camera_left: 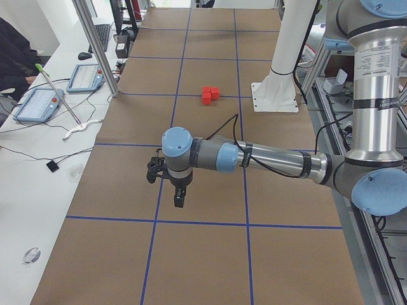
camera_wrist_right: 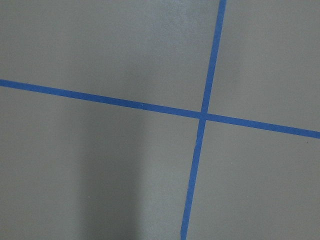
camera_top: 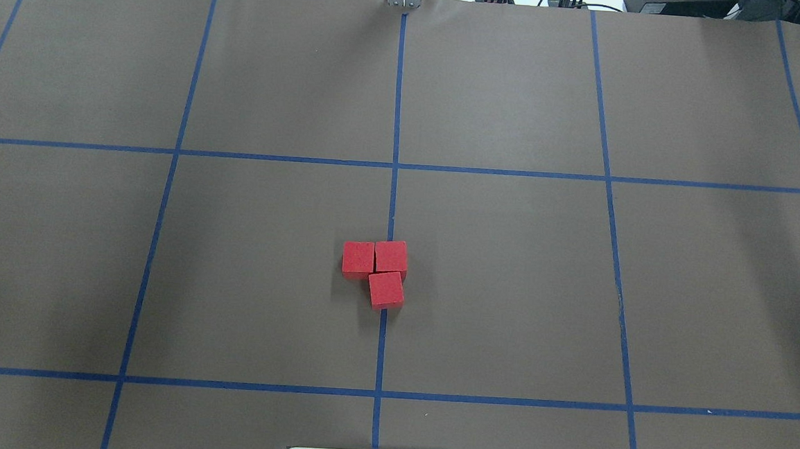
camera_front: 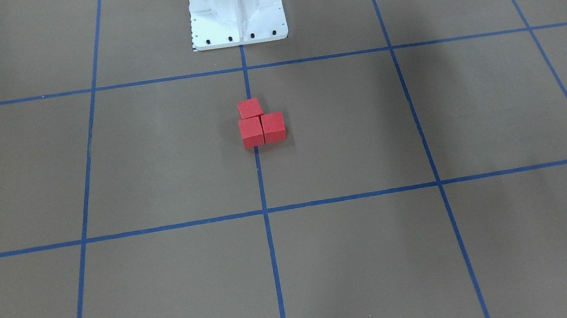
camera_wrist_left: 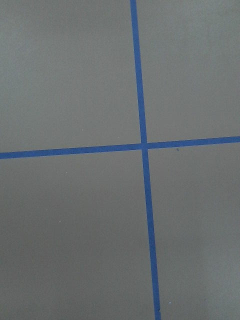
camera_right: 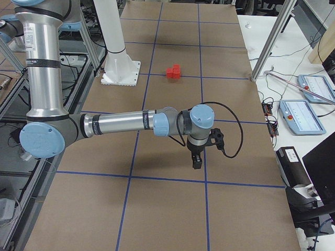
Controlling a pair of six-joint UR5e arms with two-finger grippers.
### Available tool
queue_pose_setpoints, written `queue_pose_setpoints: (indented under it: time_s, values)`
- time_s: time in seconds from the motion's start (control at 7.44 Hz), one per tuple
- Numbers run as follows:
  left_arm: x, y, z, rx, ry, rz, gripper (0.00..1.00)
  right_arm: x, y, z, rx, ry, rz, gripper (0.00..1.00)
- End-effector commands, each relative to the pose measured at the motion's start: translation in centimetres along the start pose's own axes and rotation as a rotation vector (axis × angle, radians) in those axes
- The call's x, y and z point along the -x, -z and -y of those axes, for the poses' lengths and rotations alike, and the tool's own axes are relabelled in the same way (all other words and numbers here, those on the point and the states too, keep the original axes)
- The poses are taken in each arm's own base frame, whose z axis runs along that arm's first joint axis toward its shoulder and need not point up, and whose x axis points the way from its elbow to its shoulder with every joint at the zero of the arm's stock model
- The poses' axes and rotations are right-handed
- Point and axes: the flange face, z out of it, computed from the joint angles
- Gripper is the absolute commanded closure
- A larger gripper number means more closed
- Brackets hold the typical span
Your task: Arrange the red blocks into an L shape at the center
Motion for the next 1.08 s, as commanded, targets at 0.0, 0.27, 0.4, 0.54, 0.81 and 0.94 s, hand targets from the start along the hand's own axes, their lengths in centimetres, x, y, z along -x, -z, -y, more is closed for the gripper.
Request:
queue_pose_setpoints:
  time_s: [0.0,0.27,0.4,0.54,0.81,0.94]
  values:
    - [0.14,0.12,-0.23,0.0,0.007,-0.005,0.0,-0.33,-0.33,-0.12,0.008,-0.007,-0.001,0.0]
    - [0.56,-0.26,-0.56,0.005,0.011,-0.004,0.0,-0.97,-1.09,-0.42,0.023,-0.024,0.006,0.0]
    - [0.45,-0.15,-0.61,0.003,0.009,-0.004,0.0,-0.83,-0.88,-0.1,0.018,-0.015,0.001,0.0]
    - [0.43,-0.15,-0.61,0.003,0.01,-0.006,0.0,-0.79,-0.82,-0.02,0.017,-0.014,0.001,0.0]
    - [0.14,0.13,-0.65,-0.003,0.004,-0.006,0.0,-0.83,-0.82,-0.02,0.017,-0.014,-0.004,0.0]
    - [0.27,0.02,-0.65,-0.001,0.004,-0.005,0.0,-0.9,-1.07,-0.38,0.022,-0.016,0.001,0.0]
